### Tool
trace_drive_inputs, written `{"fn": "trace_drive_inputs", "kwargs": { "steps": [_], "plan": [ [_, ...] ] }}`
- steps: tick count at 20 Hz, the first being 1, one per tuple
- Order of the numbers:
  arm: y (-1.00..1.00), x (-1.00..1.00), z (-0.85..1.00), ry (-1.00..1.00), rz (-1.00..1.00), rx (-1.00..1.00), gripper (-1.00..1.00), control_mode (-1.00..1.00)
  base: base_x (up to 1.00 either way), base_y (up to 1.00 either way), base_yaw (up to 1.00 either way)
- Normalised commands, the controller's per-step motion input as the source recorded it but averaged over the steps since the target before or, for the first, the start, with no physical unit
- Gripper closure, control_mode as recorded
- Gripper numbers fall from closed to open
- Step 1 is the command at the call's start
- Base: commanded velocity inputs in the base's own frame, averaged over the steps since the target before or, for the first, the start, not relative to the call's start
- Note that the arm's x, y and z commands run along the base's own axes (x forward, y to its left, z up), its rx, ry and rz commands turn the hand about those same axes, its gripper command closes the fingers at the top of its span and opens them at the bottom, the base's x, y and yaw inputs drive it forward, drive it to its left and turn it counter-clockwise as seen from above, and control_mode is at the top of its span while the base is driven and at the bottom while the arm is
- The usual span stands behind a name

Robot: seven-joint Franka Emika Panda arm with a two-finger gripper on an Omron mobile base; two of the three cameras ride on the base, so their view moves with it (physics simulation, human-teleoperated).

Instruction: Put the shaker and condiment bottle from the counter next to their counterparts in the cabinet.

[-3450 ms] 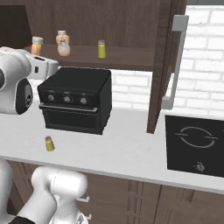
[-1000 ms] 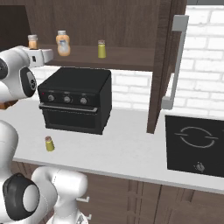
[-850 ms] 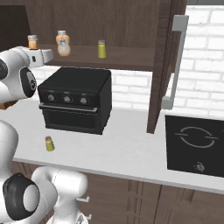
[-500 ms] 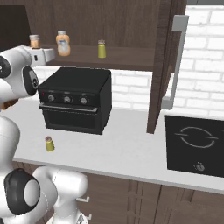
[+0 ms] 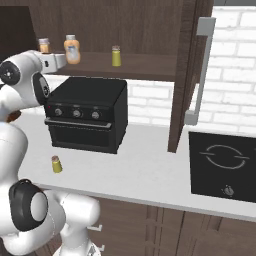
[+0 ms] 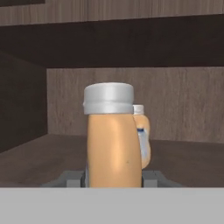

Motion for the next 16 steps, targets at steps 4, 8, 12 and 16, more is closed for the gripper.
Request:
{"fn": "trace_drive_inputs", "kwargs": {
  "steps": [4,8,12,16],
  "plan": [
    [0.0,0.17,-0.07,0.0,-0.03,0.0,1.0,-1.0,0.0,0.0,0.0],
    [0.0,0.18,-0.09,0.0,-0.05,0.0,1.0,-1.0,0.0,0.0,0.0],
    [0.0,0.2,-0.11,0.0,-0.03,0.0,1.0,-1.0,0.0,0.0,0.0],
    [0.0,0.25,-0.11,-0.01,-0.02,0.0,1.0,-1.0,0.0,0.0,0.0]
  ]
}}
